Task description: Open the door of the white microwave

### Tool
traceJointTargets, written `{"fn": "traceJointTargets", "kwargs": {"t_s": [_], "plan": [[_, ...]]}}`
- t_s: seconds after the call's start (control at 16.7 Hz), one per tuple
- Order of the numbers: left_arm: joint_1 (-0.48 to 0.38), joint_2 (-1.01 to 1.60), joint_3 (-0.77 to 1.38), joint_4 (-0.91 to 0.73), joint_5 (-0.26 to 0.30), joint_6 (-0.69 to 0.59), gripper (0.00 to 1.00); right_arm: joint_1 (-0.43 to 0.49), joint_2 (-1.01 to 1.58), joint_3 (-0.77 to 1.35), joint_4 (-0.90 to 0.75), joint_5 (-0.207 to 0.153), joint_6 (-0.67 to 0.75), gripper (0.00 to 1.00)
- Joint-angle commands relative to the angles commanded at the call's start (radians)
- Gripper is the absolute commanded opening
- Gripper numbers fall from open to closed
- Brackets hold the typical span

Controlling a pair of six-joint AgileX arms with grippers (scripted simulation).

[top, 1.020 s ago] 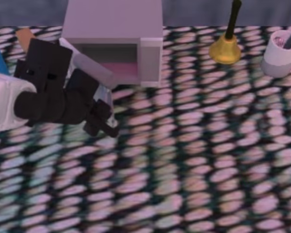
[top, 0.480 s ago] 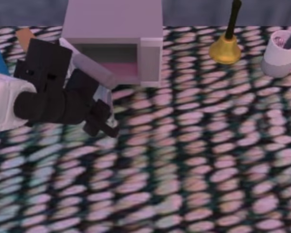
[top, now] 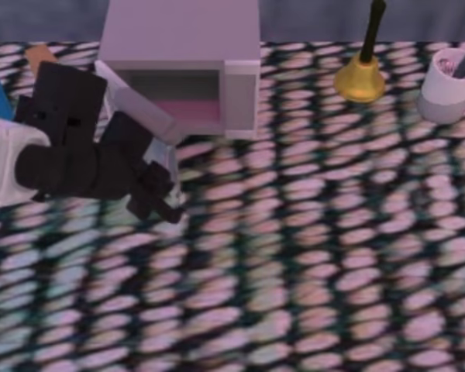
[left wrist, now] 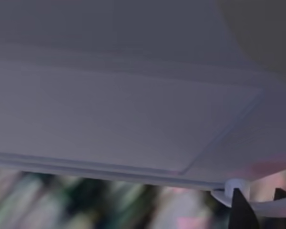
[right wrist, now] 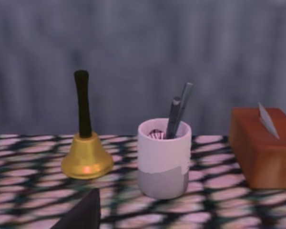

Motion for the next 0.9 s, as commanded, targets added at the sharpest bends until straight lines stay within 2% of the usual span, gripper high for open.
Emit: {"fn": "traceJointTargets", "kwargs": {"t_s": [0.24, 0.9], "plan": [[0.027, -0.007, -0.007, -0.018, 0.036, 0.055, 0.0, 0.0, 0.0, 0.0, 0.0, 0.0, 0.0, 1.0], [0.028, -0.007, -0.007, -0.019, 0.037, 0.056, 0.0, 0.0, 0.0, 0.0, 0.0, 0.0, 0.0, 1.0]]}}
